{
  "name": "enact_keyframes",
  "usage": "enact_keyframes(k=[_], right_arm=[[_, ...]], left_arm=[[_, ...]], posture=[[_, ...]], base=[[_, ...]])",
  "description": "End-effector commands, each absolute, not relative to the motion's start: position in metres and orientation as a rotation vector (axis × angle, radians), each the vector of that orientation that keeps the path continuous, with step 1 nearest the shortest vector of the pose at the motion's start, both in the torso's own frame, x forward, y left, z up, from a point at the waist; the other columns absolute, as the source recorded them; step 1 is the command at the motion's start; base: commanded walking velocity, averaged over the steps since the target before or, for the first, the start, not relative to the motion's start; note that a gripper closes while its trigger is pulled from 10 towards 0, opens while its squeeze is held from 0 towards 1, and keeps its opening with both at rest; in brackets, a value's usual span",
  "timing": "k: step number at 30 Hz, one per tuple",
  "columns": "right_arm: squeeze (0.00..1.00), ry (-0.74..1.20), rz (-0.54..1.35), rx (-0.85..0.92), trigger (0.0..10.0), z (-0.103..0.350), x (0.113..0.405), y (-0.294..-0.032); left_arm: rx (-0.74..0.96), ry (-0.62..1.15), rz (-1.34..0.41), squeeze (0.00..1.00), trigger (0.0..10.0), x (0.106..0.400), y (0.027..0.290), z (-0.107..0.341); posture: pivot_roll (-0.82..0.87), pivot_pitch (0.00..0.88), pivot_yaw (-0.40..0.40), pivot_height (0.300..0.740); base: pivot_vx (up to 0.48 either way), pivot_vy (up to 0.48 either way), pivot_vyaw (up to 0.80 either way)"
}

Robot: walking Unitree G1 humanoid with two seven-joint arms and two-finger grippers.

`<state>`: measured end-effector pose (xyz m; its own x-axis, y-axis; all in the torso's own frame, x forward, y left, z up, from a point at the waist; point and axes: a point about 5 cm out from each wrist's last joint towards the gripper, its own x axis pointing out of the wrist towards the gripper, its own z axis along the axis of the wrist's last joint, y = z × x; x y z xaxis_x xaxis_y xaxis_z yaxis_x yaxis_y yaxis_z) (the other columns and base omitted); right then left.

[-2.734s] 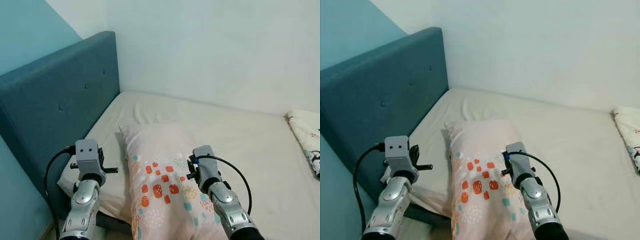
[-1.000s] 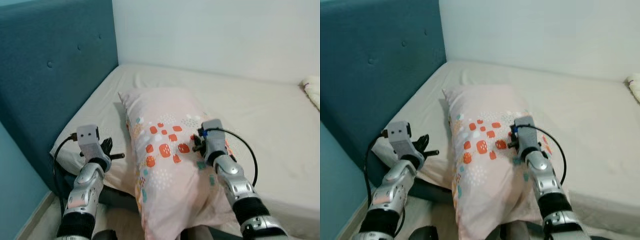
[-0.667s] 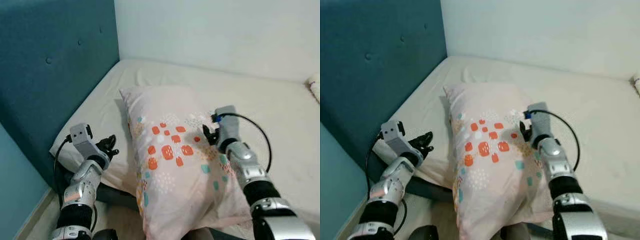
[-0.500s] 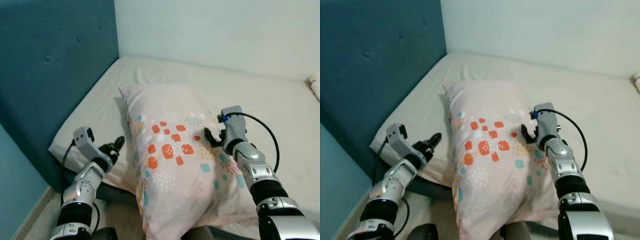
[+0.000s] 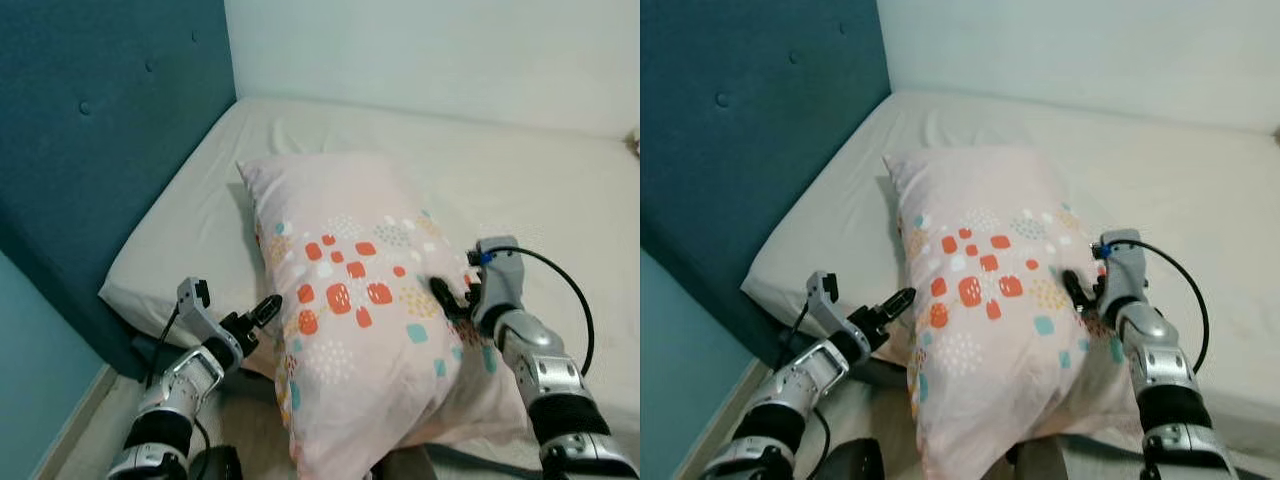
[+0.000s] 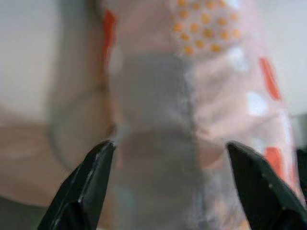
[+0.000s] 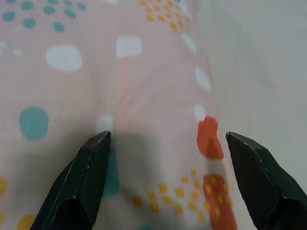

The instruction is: Clean up the room

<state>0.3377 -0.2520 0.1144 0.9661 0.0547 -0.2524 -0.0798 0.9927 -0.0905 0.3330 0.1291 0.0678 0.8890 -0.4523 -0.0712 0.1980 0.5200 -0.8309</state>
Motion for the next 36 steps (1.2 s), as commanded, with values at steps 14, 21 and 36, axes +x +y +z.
enact_keyframes(k=[14, 21, 36], right_arm=[[1.00, 0.354, 0.153, -0.048, 10.0, 0.088, 0.326, -0.222], [1.00, 0.349, 0.182, -0.037, 10.0, 0.088, 0.323, -0.212], [1.00, 0.343, 0.199, -0.036, 10.0, 0.090, 0.323, -0.209]], left_arm=[[-0.986, 0.340, -0.700, 1.00, 10.0, 0.328, 0.077, 0.081], [-0.576, 0.456, -0.712, 1.00, 10.0, 0.308, 0.073, 0.045], [-0.533, 0.495, -0.647, 0.00, 10.0, 0.308, 0.077, 0.036]], posture=[[-0.05, 0.177, -0.003, 0.580], [-0.06, 0.182, -0.001, 0.580], [-0.07, 0.169, -0.006, 0.580]], base=[[0.000, 0.000, 0.00], [0.000, 0.000, 0.00], [0.000, 0.000, 0.00]])
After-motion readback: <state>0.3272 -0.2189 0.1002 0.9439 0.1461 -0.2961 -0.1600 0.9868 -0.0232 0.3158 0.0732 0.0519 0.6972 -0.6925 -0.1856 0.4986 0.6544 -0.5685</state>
